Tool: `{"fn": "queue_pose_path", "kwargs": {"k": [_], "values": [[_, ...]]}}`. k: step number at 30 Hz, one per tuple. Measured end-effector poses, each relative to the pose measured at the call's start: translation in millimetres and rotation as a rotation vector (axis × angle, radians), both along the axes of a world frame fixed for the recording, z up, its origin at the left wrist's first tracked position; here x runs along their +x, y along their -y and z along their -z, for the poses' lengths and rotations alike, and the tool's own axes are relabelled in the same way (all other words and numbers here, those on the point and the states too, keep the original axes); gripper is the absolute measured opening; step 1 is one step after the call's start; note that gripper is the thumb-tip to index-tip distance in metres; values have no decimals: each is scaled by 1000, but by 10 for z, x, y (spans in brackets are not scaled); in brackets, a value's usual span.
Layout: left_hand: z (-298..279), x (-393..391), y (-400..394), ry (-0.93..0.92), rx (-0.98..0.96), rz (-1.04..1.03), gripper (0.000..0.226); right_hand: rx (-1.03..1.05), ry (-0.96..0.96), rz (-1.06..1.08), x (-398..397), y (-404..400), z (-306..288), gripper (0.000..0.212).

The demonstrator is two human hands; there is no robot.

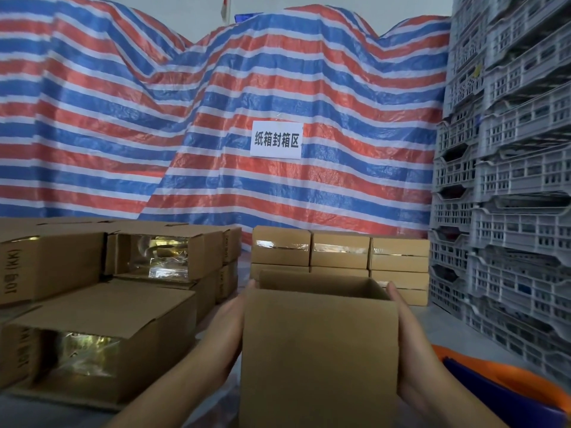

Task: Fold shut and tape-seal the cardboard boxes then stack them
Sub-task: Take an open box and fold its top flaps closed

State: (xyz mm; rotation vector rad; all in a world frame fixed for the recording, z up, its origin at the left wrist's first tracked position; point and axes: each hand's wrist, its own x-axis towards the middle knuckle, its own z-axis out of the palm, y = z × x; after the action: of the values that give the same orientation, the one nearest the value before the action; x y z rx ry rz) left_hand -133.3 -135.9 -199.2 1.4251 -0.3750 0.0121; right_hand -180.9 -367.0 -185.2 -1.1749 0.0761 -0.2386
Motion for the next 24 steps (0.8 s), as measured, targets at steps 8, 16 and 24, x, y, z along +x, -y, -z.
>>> {"fn": "queue_pose_path", "kwargs": {"k": [8,16,24], "values": [[-117,69,-192,114,131,223,75,-240,-21,-60,-93,11,-90,32],[-89,79,-206,127,193,205,88,-193,-15,-141,-89,26,-98,19],[-109,51,-174,114,189,180,54,-138,15,-163,-22,107,-24,51]]}}
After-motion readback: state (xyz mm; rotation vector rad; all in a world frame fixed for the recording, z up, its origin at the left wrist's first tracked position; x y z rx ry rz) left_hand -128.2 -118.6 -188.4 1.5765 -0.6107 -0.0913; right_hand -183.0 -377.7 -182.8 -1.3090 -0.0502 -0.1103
